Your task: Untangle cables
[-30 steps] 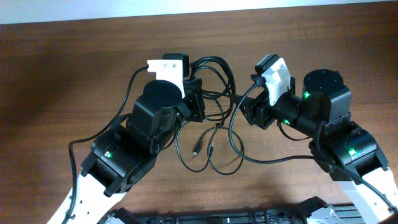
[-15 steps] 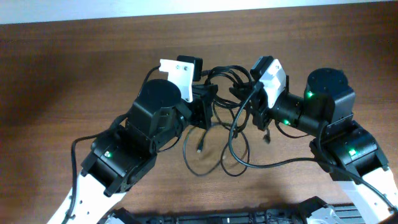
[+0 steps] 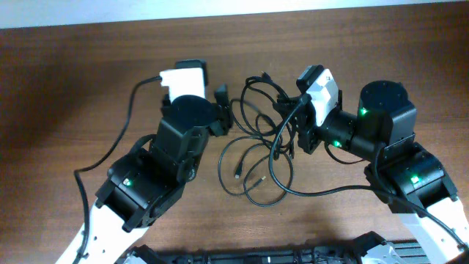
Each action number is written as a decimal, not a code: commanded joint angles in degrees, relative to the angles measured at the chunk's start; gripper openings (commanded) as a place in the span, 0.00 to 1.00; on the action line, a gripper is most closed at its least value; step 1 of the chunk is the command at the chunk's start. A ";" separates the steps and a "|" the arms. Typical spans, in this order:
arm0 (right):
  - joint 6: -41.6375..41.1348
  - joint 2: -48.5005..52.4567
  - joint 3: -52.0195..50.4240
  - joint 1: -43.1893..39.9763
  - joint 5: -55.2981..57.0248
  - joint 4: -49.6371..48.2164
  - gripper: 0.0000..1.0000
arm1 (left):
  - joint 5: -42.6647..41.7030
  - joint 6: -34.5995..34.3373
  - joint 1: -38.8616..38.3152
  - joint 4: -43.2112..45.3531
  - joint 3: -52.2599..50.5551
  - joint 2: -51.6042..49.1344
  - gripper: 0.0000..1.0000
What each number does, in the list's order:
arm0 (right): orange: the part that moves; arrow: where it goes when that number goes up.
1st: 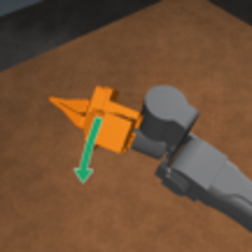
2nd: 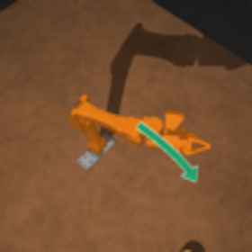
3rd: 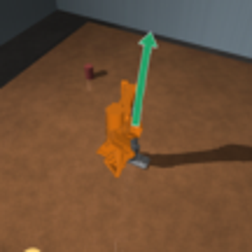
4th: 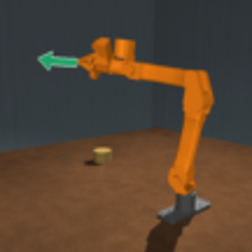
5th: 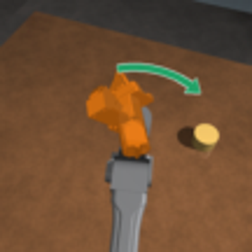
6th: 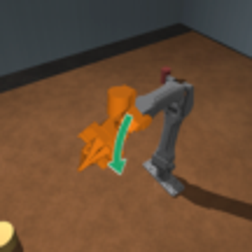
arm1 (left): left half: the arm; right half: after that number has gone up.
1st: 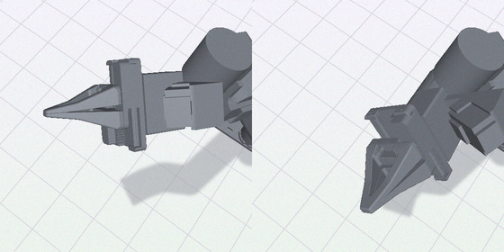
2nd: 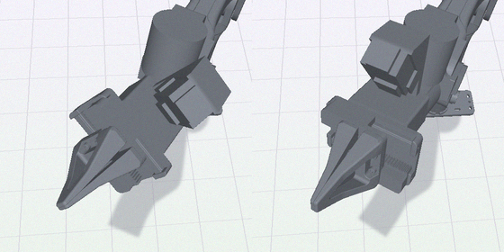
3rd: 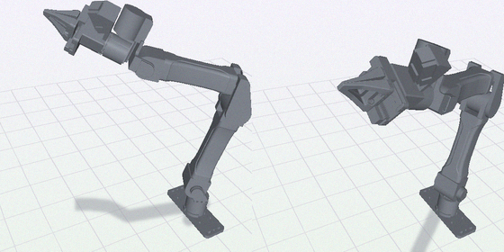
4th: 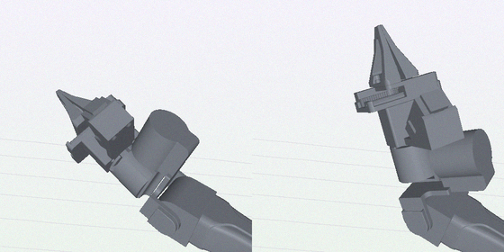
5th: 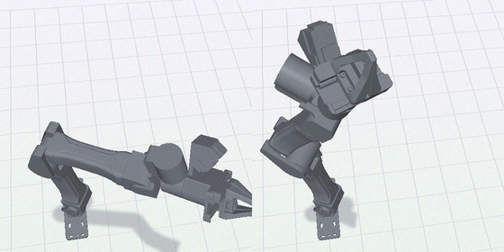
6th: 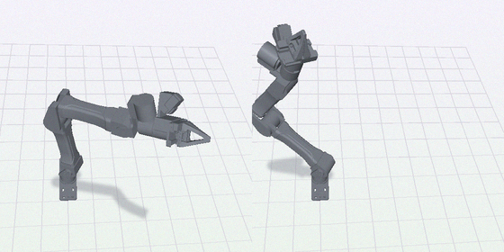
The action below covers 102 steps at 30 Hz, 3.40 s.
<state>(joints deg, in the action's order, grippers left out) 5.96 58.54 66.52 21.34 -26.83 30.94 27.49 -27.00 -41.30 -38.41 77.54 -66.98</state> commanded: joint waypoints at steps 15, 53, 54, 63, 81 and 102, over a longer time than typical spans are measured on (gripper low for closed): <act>-7.98 -1.46 -0.07 -0.09 14.01 0.83 0.04 | 3.93 0.33 0.09 -6.32 1.11 0.07 1.00; -19.61 -4.11 0.07 -0.09 -4.68 -22.86 0.04 | -5.25 -5.27 0.22 2.84 1.11 -8.66 0.99; -19.61 -4.57 0.07 -0.09 -4.68 -22.82 0.04 | 1.05 -4.55 0.37 2.71 1.11 -9.11 0.99; -19.30 -6.27 0.07 -0.11 -3.54 -20.65 0.04 | 17.92 -2.69 14.23 -0.02 1.11 -9.75 0.99; -15.43 -3.89 0.07 -3.50 9.75 -7.87 0.04 | -3.96 -2.67 28.35 -4.35 1.11 -9.40 0.99; -15.21 2.01 0.07 -4.28 17.00 3.19 0.88 | -3.93 -2.67 28.35 -10.69 1.11 -9.40 0.99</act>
<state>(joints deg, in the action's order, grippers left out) -9.37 60.16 66.41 17.32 -12.99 33.45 23.92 -30.39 -13.32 -47.68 77.58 -76.73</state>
